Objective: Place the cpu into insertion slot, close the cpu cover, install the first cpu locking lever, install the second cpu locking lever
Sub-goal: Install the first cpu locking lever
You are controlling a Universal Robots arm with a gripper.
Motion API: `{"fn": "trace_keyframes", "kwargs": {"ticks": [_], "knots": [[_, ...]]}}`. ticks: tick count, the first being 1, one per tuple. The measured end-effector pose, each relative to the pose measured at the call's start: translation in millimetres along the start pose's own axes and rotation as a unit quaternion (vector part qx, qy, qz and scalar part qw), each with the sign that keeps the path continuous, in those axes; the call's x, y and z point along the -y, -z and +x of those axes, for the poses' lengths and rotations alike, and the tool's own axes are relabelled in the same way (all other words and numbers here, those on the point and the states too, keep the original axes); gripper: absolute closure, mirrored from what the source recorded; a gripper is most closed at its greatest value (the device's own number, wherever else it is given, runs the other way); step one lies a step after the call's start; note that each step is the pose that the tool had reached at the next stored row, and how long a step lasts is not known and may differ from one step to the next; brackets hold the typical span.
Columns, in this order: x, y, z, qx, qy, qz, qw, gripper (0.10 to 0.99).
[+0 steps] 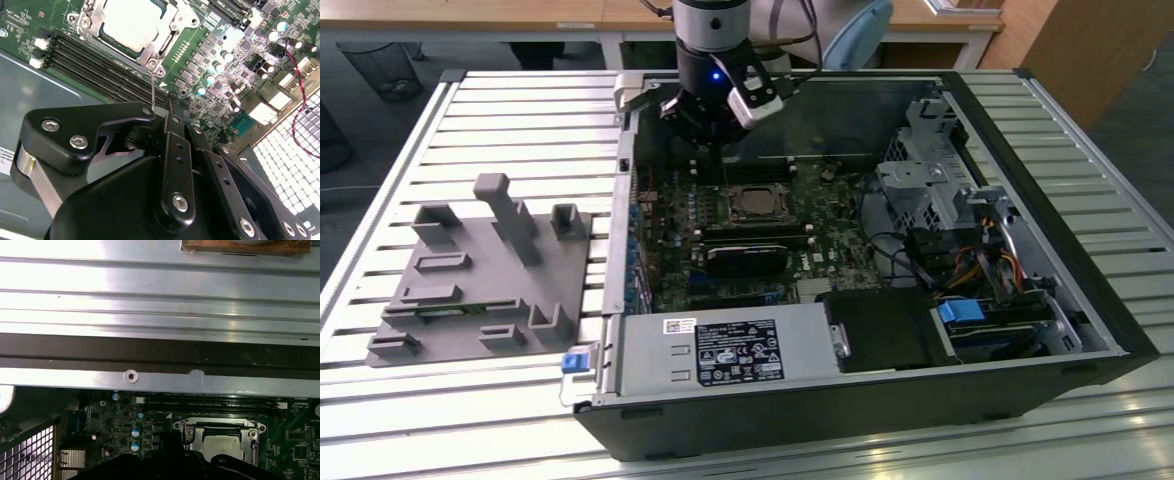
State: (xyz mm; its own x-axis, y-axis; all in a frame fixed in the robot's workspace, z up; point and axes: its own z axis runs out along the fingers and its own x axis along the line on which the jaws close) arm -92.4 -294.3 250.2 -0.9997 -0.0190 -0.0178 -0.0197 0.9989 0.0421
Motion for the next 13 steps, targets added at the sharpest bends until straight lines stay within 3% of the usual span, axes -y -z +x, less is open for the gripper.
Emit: {"fn": "trace_keyframes", "kwargs": {"ticks": [13], "knots": [[0.1, -0.1, -4.2, 0.0, 0.0, 0.0, 1.0, 0.965]]}}
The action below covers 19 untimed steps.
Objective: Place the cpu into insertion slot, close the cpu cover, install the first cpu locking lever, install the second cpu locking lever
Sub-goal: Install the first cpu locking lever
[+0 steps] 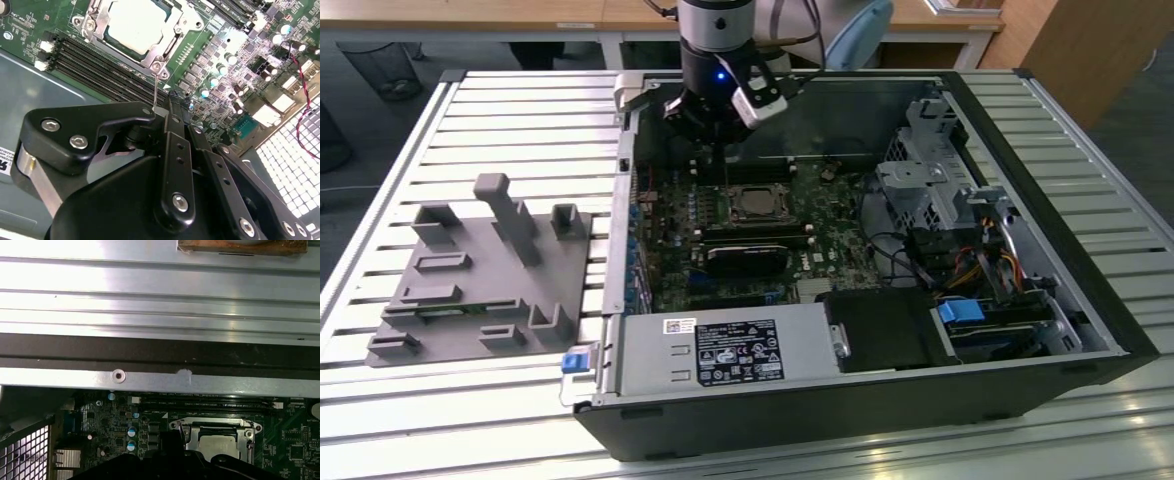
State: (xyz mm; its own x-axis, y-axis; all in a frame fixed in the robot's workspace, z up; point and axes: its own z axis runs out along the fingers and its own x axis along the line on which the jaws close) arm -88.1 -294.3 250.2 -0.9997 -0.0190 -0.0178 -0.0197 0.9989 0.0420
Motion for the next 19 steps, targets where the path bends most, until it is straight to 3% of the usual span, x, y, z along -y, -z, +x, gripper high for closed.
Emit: {"fn": "trace_keyframes", "kwargs": {"ticks": [19], "knots": [[0.2, -0.4, -9.3, 0.0, 0.0, 0.0, 1.0, 0.965]]}}
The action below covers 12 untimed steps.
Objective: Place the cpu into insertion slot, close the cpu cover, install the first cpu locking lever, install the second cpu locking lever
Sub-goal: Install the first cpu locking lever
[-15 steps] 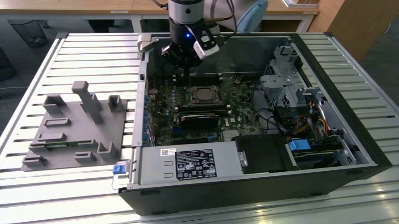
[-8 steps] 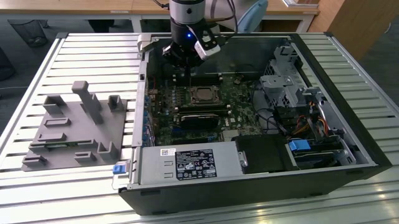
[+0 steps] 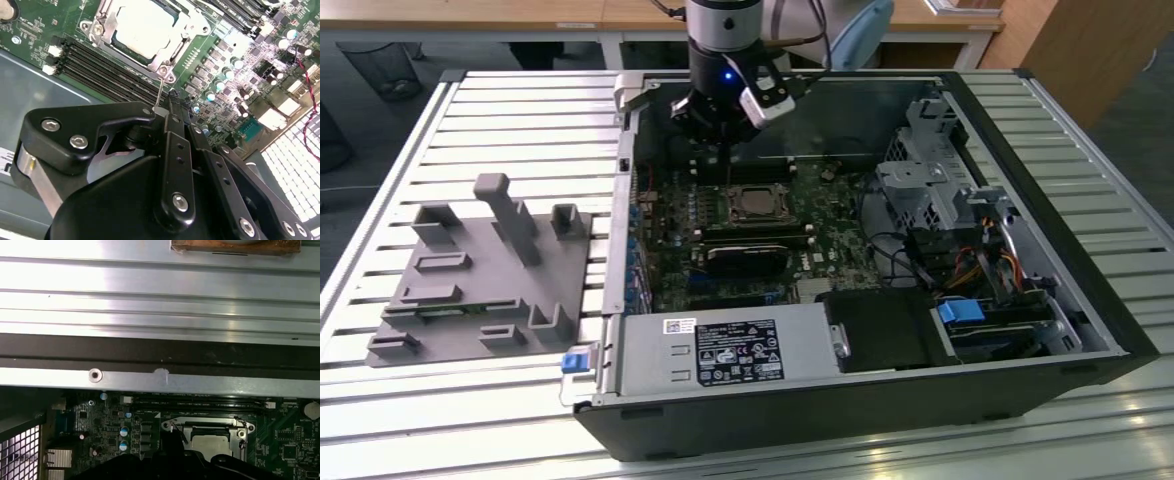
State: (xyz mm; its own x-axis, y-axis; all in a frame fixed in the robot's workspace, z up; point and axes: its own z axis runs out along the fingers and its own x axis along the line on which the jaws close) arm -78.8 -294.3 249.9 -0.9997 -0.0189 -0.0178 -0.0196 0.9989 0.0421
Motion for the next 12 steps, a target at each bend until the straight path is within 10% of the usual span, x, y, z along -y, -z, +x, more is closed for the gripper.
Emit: {"fn": "trace_keyframes", "kwargs": {"ticks": [8, 12], "knots": [[0.4, -2.1, -14.3, -0.0002, 0.0, -0.0016, 1.0, 0.965], [0.6, -3.7, -18.0, 0.0001, 0.0, -0.0193, 0.9998, 0.965]]}}
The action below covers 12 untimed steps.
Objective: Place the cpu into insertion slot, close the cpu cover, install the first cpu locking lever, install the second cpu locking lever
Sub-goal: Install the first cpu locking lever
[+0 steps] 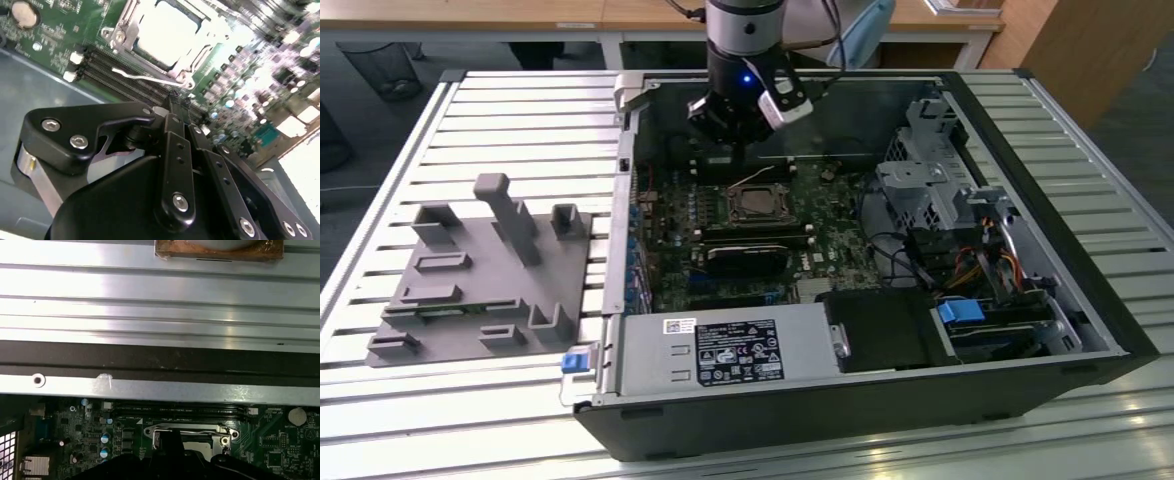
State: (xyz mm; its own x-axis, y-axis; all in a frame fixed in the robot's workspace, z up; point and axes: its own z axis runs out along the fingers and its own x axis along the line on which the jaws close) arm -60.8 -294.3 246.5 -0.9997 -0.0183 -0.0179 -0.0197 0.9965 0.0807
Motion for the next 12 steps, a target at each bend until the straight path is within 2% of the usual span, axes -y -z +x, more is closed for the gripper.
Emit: {"fn": "trace_keyframes", "kwargs": {"ticks": [1, 7, 12], "knots": [[0.0, -1.0, 0.0, 0.0002, 0.0, -0.0018, 1.0, 0.965], [0.5, -6.1, -1.0, 0.0019, 0.02, -0.0022, 0.9998, 0.965], [0.7, -10.4, -10.1, 0.0016, 0.023, -0.0023, 0.9997, 0.965]]}}
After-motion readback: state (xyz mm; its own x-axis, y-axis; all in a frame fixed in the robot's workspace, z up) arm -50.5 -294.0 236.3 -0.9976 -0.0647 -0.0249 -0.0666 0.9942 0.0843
